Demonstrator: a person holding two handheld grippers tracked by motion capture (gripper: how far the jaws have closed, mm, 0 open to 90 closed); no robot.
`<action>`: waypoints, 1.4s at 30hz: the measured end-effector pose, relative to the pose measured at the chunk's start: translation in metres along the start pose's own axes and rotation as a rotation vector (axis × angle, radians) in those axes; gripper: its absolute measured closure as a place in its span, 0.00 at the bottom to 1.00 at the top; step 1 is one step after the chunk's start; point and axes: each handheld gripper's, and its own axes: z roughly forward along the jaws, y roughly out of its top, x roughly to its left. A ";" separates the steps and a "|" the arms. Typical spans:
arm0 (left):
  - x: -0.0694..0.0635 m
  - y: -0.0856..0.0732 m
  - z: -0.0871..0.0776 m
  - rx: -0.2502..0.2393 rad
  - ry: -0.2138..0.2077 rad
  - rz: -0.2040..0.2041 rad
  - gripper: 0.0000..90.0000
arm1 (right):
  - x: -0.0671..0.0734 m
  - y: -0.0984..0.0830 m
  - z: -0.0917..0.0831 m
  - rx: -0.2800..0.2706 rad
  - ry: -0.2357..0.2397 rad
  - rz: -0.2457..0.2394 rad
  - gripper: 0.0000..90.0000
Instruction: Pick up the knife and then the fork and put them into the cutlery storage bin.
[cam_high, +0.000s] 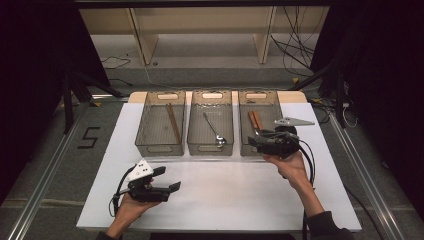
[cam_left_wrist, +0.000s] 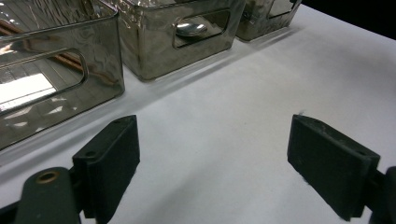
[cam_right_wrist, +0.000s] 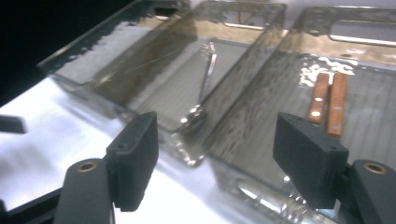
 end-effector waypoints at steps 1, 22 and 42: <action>0.000 0.000 0.000 -0.001 0.000 -0.001 0.19 | 0.003 -0.003 -0.003 -0.012 0.012 -0.003 0.35; -0.001 -0.004 -0.003 -0.004 -0.020 -0.009 0.18 | 0.034 -0.073 -0.032 -0.144 0.109 -0.059 0.28; -0.007 -0.008 -0.004 -0.007 -0.050 -0.014 0.18 | 0.033 -0.115 -0.045 -0.148 0.081 -0.054 0.24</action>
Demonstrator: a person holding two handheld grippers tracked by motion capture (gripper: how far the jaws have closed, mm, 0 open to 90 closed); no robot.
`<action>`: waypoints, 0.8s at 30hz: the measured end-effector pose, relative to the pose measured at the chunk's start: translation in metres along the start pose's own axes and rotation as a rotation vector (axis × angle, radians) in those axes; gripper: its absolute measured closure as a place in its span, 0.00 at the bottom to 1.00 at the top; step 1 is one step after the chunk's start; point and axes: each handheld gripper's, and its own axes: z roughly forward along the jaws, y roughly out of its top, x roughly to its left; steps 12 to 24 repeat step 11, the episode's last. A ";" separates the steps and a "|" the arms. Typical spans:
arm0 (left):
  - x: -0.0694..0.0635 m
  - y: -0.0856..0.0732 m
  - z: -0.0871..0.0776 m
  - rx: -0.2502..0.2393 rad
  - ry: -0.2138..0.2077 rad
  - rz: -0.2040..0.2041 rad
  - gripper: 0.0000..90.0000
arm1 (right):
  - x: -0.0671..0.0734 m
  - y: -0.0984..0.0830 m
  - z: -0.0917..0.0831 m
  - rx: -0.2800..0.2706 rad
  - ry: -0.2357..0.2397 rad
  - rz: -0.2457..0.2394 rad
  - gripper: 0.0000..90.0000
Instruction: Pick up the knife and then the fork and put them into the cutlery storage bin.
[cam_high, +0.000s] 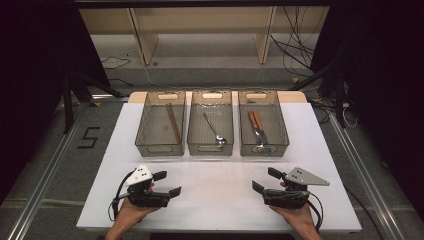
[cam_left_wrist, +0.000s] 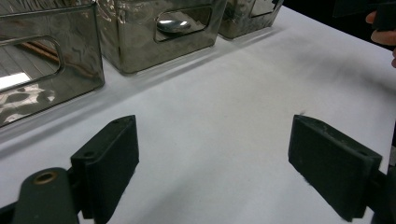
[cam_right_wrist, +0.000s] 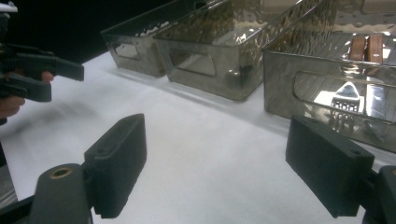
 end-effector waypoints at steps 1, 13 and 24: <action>0.000 0.000 0.000 0.001 0.000 0.000 0.18 | 0.000 0.000 -0.001 -0.005 0.001 0.002 0.24; 0.001 0.000 0.001 0.000 0.001 -0.002 0.18 | -0.001 0.000 -0.001 -0.003 -0.005 -0.001 0.24; 0.001 0.000 0.001 0.000 0.001 -0.002 0.18 | -0.001 0.000 -0.001 -0.003 -0.005 -0.001 0.24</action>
